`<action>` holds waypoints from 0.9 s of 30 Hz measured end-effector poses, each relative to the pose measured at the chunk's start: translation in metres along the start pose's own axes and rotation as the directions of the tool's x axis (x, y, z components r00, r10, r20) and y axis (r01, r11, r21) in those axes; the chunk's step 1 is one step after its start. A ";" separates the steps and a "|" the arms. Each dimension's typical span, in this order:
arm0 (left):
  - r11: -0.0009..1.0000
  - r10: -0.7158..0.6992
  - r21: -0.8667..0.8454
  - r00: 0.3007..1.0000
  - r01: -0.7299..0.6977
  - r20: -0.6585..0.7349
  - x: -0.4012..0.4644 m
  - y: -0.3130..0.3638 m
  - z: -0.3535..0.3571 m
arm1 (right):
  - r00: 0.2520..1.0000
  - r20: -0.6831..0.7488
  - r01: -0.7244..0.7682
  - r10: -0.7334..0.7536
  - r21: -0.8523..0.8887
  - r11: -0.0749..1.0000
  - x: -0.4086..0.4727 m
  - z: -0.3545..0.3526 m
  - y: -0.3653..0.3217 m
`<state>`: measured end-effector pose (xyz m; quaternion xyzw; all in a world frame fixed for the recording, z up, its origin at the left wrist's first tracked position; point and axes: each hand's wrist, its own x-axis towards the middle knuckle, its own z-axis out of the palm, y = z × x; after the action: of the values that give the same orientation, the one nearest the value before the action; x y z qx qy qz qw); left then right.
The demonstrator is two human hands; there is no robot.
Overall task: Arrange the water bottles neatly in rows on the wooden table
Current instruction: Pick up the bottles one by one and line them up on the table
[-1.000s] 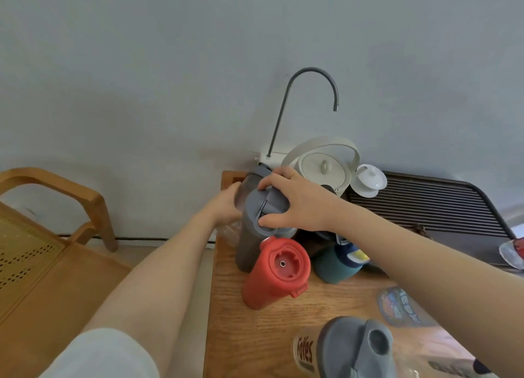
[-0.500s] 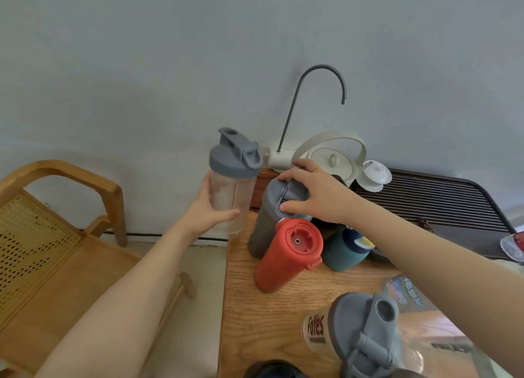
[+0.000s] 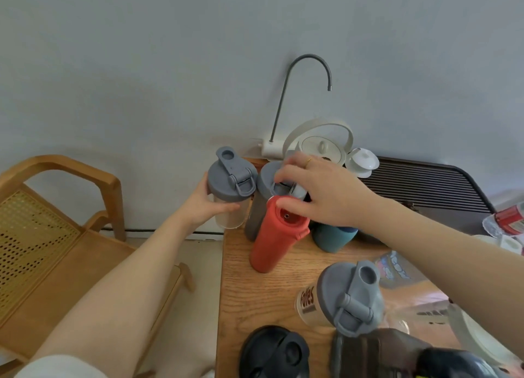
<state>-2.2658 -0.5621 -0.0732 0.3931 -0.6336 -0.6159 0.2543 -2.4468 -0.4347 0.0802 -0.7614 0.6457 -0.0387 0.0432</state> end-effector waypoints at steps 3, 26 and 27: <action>1.000 0.017 0.023 0.999 -0.016 -0.038 -0.004 -0.001 0.001 | 0.964 0.266 0.029 0.001 -0.108 0.994 -0.019 0.015 -0.014; 0.994 -0.028 0.106 0.997 0.020 0.075 -0.077 -0.003 0.009 | 0.965 0.102 -0.249 0.241 0.074 0.966 -0.004 0.015 0.004; 0.995 -0.028 0.097 0.999 0.024 0.040 -0.078 -0.002 0.009 | 0.947 0.196 -0.281 0.255 0.118 0.952 0.000 0.022 0.010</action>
<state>-2.2291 -0.4930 -0.0636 0.4005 -0.6625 -0.5957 0.2140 -2.4538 -0.4364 0.0570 -0.6616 0.7323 -0.0108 0.1608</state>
